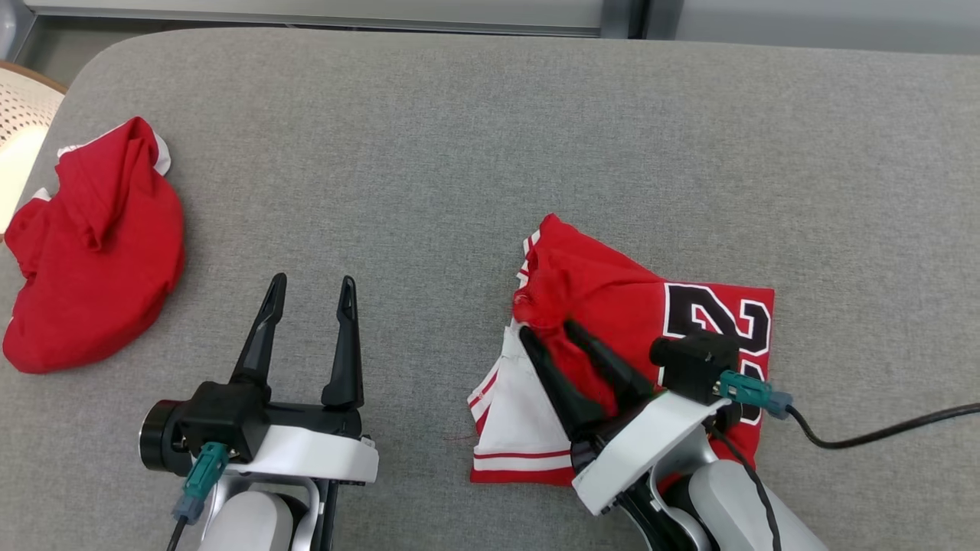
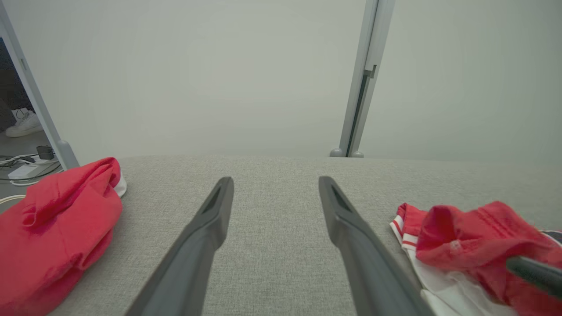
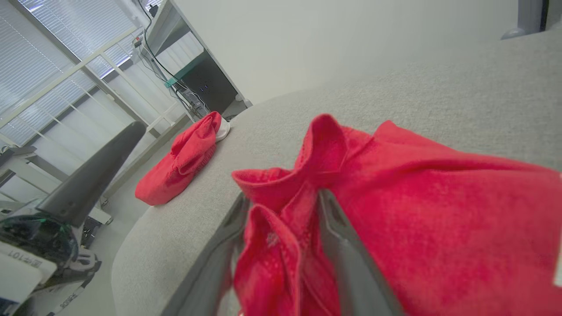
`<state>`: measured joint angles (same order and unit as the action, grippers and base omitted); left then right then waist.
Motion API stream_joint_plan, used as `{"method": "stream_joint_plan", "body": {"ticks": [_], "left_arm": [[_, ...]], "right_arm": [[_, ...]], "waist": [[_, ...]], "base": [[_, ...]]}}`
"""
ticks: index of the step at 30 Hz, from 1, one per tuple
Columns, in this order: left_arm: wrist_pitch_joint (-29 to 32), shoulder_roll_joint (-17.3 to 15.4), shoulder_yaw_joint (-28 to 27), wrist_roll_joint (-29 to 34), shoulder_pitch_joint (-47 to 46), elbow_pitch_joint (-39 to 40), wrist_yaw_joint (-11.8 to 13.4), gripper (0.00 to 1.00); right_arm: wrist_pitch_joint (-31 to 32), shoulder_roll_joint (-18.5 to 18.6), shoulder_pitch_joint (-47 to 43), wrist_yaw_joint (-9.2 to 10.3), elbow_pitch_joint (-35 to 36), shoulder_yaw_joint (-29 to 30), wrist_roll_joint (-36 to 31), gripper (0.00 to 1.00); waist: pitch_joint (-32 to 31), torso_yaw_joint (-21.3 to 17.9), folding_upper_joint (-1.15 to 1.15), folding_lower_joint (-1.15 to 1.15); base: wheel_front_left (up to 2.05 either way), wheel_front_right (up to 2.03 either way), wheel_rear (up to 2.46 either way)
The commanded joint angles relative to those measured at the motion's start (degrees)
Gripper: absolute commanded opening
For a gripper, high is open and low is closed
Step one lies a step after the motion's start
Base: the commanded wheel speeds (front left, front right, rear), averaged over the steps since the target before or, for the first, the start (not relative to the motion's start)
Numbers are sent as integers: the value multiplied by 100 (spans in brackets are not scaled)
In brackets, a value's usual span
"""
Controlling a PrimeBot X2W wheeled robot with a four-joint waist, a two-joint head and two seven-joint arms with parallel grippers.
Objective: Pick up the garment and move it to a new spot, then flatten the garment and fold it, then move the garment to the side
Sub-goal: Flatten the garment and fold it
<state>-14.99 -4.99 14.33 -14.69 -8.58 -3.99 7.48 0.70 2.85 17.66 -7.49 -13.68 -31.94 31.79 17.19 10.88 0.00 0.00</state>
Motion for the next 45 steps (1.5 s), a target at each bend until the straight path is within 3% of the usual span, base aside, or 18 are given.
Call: {"method": "stream_joint_plan", "body": {"ticks": [1,8,18,24,45], "left_arm": [[-25,-17,-32,22,-62,0,22,100],[-26,-32,-159,51,-51,-7,56,100],[-27,-128,-329,76,113,17,118,100],[-19,-258,-374,118,240,28,169,100],[178,-391,-269,93,366,216,253,100]], "right_arm": [[-105,19,115,0,-10,-17,-35,100],[-551,186,150,1,464,212,-531,100],[-588,714,-762,1,1714,2449,-1442,100],[-401,878,-1446,0,2082,3332,-1765,100],[-178,693,-1881,1,2397,3600,-1825,100]], "waist": [[5,-25,0,0],[-56,-239,0,0],[-256,-583,0,0],[-365,-714,0,0],[-472,-755,0,0]], "base": [[0,0,0],[0,0,0],[0,0,0],[0,0,0],[0,0,0]]}}
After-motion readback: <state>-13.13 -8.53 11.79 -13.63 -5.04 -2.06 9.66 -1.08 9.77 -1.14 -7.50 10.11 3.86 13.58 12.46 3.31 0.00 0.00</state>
